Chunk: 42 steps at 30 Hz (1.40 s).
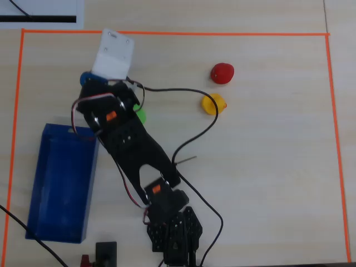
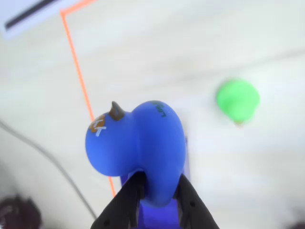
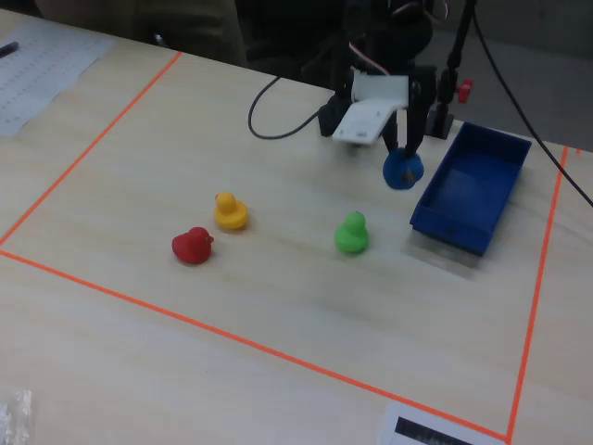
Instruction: Grasp blue duck and put it into box.
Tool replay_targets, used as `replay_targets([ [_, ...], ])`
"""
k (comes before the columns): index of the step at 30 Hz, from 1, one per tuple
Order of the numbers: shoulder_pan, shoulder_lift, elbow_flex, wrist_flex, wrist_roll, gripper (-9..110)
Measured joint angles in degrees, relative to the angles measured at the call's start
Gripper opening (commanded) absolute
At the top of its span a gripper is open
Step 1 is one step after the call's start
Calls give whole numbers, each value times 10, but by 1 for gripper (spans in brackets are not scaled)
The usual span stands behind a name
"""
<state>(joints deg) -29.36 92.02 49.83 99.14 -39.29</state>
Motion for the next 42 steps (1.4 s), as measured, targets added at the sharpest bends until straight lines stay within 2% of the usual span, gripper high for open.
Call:
replay_targets([
  [6,-134,224,329,3,48,0],
  [9,-198,247,459,-23,97,0],
  [12,-239,233,510,-46,130,0],
  [17,-265,155,443,-47,151,0],
  [27,-323,-14,174,2,161,0],
  [32,-326,-101,156,3,149,1],
  [33,-325,-118,156,2,146,6],
  [35,-326,-138,156,-5,135,26],
  [36,-326,-139,158,-10,128,32],
  [38,-318,-139,166,-14,107,36],
  [42,-282,-134,178,-30,75,38],
])
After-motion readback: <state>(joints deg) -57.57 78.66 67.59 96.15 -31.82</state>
